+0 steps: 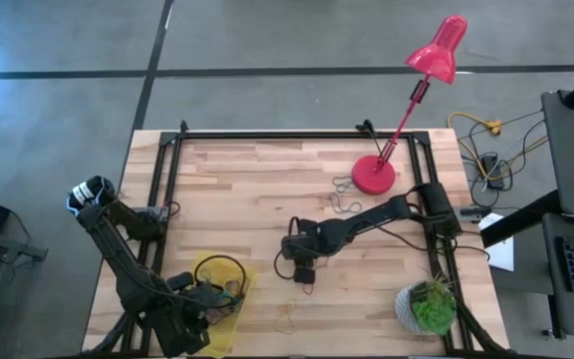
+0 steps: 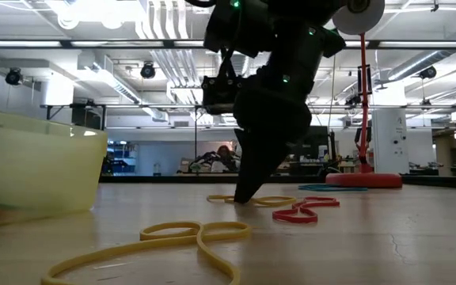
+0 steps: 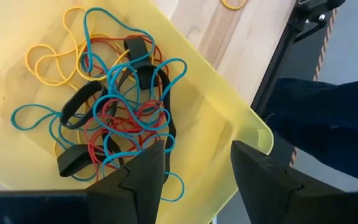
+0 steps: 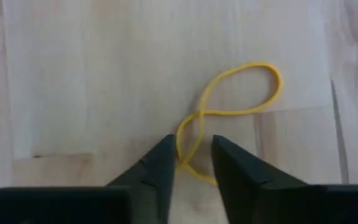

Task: Pick and place rubber bands into bin
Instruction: Put the yellow rubber band into the bin

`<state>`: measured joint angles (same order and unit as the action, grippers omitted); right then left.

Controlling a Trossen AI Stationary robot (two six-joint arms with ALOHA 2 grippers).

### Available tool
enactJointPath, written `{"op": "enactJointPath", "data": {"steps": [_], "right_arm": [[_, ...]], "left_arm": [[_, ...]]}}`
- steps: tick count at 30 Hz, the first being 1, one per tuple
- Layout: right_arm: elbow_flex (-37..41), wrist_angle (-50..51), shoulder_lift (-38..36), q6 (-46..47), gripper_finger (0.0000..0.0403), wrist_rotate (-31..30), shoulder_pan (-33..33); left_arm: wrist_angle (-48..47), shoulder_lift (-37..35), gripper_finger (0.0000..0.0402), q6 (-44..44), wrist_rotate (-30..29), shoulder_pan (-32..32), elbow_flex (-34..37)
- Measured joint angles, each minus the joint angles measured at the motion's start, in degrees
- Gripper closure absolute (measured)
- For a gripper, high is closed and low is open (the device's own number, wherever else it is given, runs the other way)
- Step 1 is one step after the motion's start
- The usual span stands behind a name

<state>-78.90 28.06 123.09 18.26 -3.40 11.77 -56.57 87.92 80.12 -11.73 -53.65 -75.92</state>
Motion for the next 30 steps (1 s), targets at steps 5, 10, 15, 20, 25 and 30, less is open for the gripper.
{"op": "enactJointPath", "data": {"steps": [5,10,15,20,25,30], "right_arm": [[0.82,-1.48,-0.09,0.19,0.0374,0.73,-0.04],[-3.09,-1.27,0.26,-0.3,0.0394,5.5,-0.15],[-12.29,-0.86,0.08,-4.16,0.0395,11.21,0.02],[-27.01,5.41,-1.81,-8.43,0.0395,11.25,-0.45],[-38.23,7.94,-0.62,-10.97,0.0395,11.11,-0.35],[-46.95,10.39,3.81,-10.53,0.0395,11.13,-0.75]], "left_arm": [[0.01,-0.12,0.0233,-1.73,-1.77,0.07,-0.07],[-0.92,-1.21,0.0233,-3.02,-4.39,1.22,0.2],[-4.66,-3.28,0.0233,-4.96,-10.4,2.65,0.22],[-9.05,-5.32,0.0233,-5.96,-16.86,3.57,0.32],[-13.63,-6.68,0.0233,-5.55,-26.68,4.3,0.33],[-13.33,-8.18,0.0233,-6.06,-34.57,4.87,0.33]]}}
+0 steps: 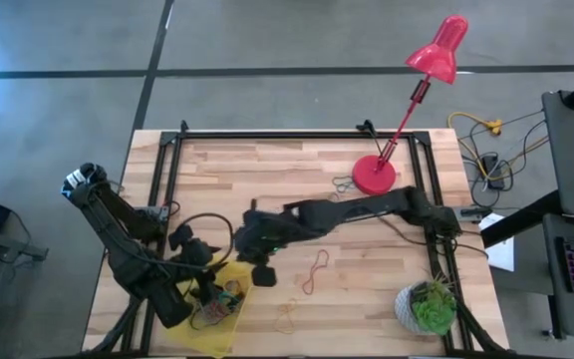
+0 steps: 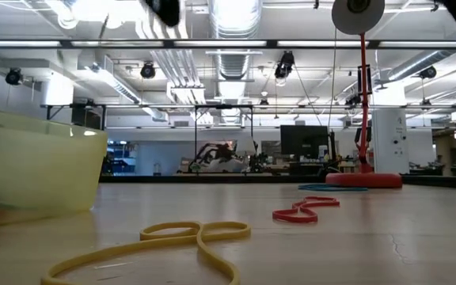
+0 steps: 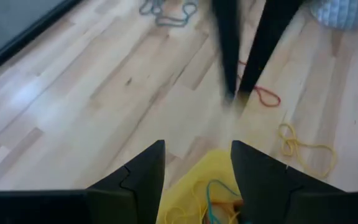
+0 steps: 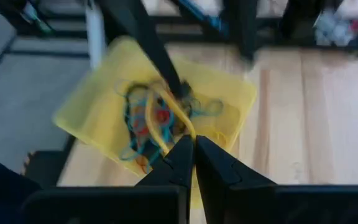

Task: Pick and place rubber bands into bin
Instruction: Put the yellow rubber band into the bin

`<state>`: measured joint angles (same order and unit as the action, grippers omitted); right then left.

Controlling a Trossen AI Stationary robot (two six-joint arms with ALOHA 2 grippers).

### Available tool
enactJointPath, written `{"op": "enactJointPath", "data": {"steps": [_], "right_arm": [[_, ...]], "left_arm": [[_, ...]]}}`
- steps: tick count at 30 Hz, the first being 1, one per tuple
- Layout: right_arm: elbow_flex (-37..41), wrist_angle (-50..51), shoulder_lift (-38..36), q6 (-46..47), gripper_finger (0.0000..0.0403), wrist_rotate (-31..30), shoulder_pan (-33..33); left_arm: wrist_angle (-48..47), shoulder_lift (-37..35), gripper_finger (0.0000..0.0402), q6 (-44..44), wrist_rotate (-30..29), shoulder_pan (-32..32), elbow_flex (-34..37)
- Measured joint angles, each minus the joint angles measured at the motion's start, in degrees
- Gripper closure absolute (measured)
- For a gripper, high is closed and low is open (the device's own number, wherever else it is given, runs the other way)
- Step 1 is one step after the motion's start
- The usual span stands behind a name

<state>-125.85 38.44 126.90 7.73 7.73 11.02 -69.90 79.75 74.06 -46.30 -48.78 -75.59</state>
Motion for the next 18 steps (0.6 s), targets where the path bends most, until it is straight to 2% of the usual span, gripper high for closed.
{"op": "enactJointPath", "data": {"steps": [4,8,14,18], "right_arm": [[-5.76,1.76,5.75,0.62,0.0395,0.74,0.08],[-9.13,1.51,7.6,1.32,0.0395,2.25,0.11],[-8.63,1.81,9.24,-0.19,0.0395,4.29,0.0],[-9.26,-0.22,9.41,0.04,0.0395,6.12,-0.08]], "left_arm": [[0.0,-0.13,0.0233,-0.98,-0.92,0.43,-0.02],[0.42,-0.09,0.0224,-2.68,-0.26,0.42,-0.39],[-0.06,-0.23,0.0172,-2.74,8.95,0.29,0.6],[1.64,0.72,0.0141,-4.23,10.12,0.33,1.01]]}}
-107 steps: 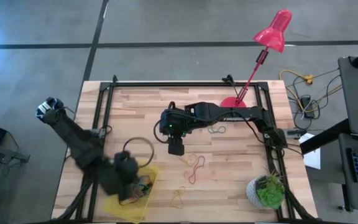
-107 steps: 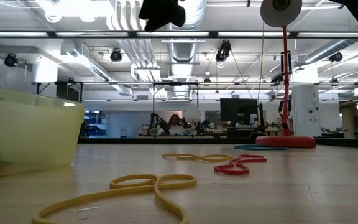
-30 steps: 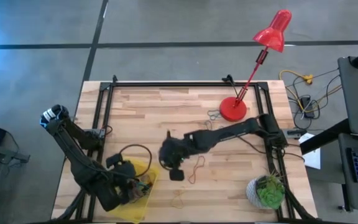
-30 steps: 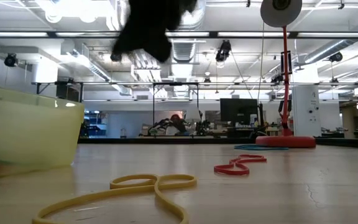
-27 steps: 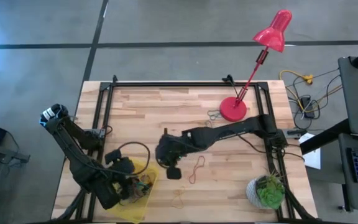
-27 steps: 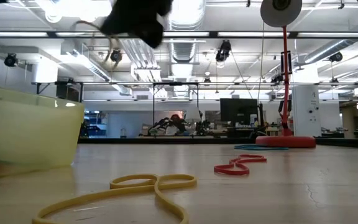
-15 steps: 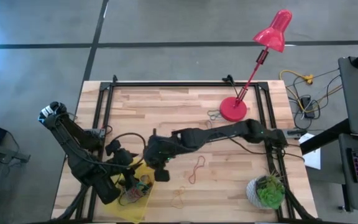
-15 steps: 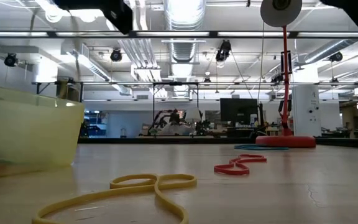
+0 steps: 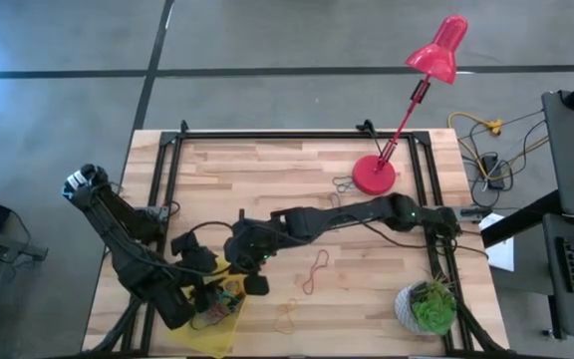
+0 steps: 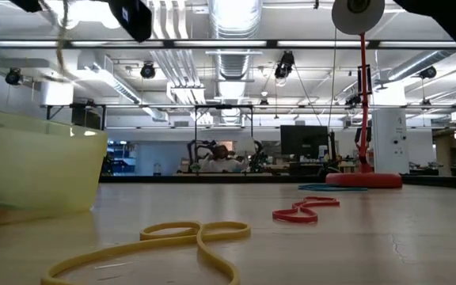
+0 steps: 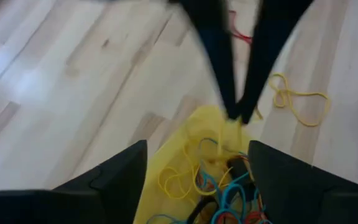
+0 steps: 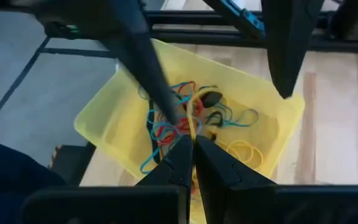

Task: Pick and place rubber bands into bin
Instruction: Put the yellow rubber band into the bin

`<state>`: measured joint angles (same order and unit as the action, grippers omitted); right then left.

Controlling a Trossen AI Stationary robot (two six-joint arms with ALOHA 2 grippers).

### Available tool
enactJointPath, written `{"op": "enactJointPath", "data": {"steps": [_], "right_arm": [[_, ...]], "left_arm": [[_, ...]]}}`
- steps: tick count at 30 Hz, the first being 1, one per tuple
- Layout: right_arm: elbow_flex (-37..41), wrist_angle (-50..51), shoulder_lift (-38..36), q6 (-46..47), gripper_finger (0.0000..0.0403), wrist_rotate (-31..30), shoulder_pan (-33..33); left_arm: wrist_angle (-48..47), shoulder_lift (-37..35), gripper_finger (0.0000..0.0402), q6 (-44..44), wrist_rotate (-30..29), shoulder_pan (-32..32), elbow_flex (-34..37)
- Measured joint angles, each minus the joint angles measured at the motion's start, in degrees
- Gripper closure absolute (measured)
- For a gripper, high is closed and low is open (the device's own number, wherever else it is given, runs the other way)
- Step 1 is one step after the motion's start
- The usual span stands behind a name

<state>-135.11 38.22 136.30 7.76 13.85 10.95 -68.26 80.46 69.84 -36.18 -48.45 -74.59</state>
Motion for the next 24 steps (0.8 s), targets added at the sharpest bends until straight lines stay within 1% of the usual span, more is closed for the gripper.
{"op": "enactJointPath", "data": {"steps": [5,10,14,19,24], "right_arm": [[0.39,-0.53,0.64,-0.12,0.0395,0.28,-0.25],[0.33,-0.82,0.47,-0.23,0.0395,1.03,-0.47],[0.33,-1.09,0.49,-0.48,0.0395,1.11,-0.51],[0.33,-1.12,0.49,-0.45,0.0395,1.39,-0.51],[0.33,-1.14,0.49,-0.41,0.0395,1.83,-0.49]], "left_arm": [[0.59,0.11,0.0128,-1.7,-0.35,0.09,0.0],[-0.1,0.09,0.0127,-1.85,-0.64,0.09,0.0],[0.99,0.09,0.0127,-4.5,-0.68,0.12,0.0],[0.88,0.09,0.0127,-4.65,-0.68,0.22,0.0],[0.9,0.09,0.0127,-4.33,0.84,0.22,0.0]]}}
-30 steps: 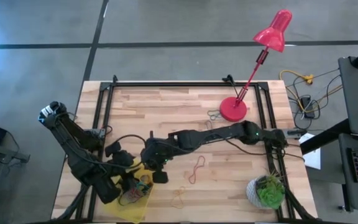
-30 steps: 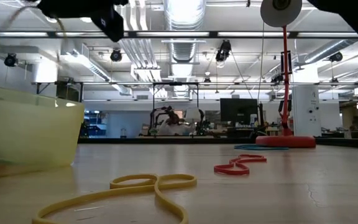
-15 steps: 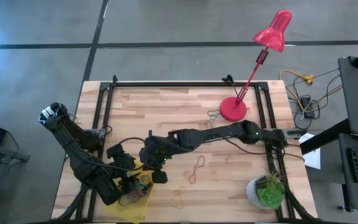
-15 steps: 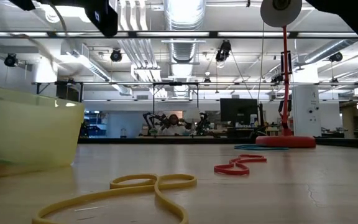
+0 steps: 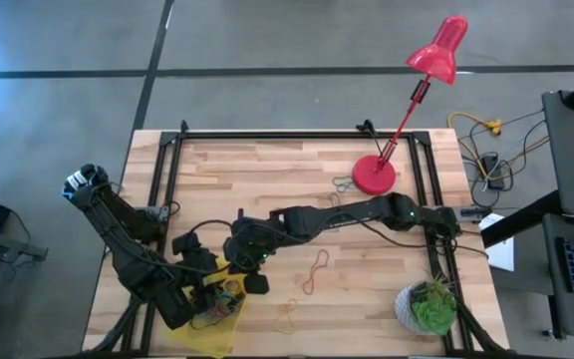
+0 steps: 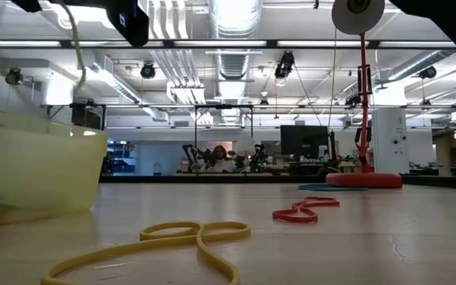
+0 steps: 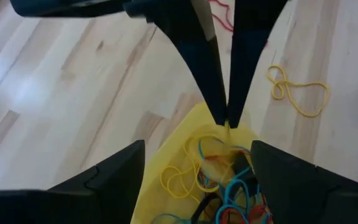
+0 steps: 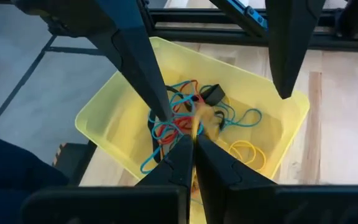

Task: Pick and place rubber bands into bin
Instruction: Put the yellow rubber band into the bin, then adjust the bin

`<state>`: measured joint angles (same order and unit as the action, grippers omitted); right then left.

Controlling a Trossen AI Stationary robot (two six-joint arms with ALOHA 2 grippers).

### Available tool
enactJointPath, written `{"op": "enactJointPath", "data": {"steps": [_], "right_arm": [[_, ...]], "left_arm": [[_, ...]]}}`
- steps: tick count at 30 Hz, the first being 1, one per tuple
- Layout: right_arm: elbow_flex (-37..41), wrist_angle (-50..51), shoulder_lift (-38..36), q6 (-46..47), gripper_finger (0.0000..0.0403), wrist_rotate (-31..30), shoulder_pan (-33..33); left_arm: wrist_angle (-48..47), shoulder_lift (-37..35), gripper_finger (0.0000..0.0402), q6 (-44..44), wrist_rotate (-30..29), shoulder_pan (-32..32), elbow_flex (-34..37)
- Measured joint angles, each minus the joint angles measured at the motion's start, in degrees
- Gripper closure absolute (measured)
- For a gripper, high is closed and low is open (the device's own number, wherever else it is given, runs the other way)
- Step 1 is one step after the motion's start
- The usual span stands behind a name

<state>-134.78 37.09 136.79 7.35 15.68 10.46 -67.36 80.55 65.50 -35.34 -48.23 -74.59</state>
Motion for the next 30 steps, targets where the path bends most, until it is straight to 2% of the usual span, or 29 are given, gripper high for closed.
{"op": "enactJointPath", "data": {"steps": [7,12,16,20,25,28,30], "right_arm": [[0.02,-0.42,0.89,2.77,0.0394,1.53,0.04],[0.07,-3.54,2.87,4.87,0.0394,4.92,0.0],[0.07,-5.22,3.98,5.77,0.038,5.38,0.04],[0.07,-4.69,4.44,6.18,0.0336,5.34,0.0],[0.07,-3.92,4.44,5.86,0.0257,3.09,0.01],[0.07,1.56,3.92,3.74,0.0218,0.89,-0.35],[0.07,9.33,3.09,-1.19,0.0202,0.71,-0.8]], "left_arm": [[-0.18,0.0,0.0127,0.17,4.7,-0.04,-1.81],[-0.47,-0.04,0.0127,0.19,4.77,-0.07,-3.77],[-0.76,-0.04,0.0127,0.27,5.08,-0.09,-4.65],[-3.4,-0.04,0.0127,0.31,7.31,-0.26,-6.1],[-7.57,-0.11,0.0127,2.09,9.55,-0.3,-7.46],[-7.38,-0.13,0.0127,2.79,9.83,-0.78,-7.5],[-7.2,-0.13,0.0127,3.16,10.29,-1.25,-7.38]]}}
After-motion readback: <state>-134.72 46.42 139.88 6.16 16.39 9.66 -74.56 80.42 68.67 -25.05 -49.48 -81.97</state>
